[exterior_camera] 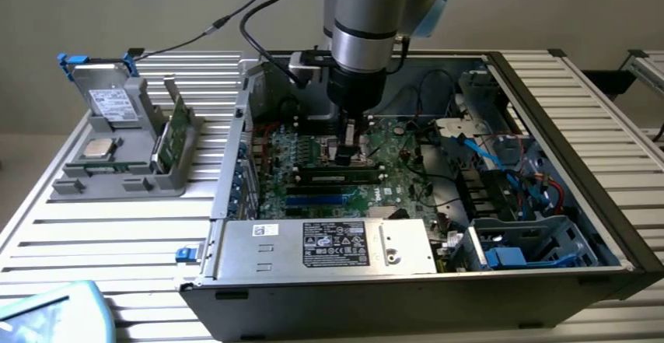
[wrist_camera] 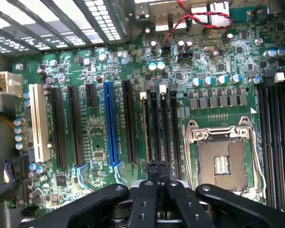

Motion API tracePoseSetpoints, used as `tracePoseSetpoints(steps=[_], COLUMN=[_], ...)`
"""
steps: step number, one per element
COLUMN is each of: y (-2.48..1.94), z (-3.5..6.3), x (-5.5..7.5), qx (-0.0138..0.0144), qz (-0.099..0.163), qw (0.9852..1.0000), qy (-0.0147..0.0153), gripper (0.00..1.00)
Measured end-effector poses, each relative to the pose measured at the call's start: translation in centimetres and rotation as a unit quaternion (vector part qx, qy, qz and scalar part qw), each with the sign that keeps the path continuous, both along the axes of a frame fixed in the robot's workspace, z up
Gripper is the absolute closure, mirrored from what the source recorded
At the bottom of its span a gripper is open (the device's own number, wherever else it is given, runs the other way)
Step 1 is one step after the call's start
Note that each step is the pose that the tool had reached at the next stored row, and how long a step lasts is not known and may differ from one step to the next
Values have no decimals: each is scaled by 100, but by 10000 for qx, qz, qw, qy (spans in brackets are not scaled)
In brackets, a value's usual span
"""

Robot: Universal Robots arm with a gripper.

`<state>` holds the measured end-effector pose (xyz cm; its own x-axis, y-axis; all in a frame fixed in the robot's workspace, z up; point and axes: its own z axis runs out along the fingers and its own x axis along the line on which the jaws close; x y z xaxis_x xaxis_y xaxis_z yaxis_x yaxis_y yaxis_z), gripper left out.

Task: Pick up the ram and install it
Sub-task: 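Press down the ram until it locks into place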

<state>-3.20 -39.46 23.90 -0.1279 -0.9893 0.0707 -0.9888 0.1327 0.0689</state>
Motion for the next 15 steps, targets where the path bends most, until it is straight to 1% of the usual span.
tracePoseSetpoints(steps=[4, 7, 9, 11, 12, 13, 15], y=[0, 1, 1, 0, 0, 0, 0], z=[-16, -22, -22, -22, -22, -22, -22], x=[0, 0, 0, 0, 1, 1, 0], qx=[-1, 0, -5, -25, -41, -58, -103], qz=[-352, -578, -699, -799, -841, -882, -962], qw=[9994, 9983, 9976, 9968, 9964, 9961, 9953], qy=[0, 0, -3, -8, -12, -17, -27], gripper=[89, 89, 89, 89, 89, 89, 89])
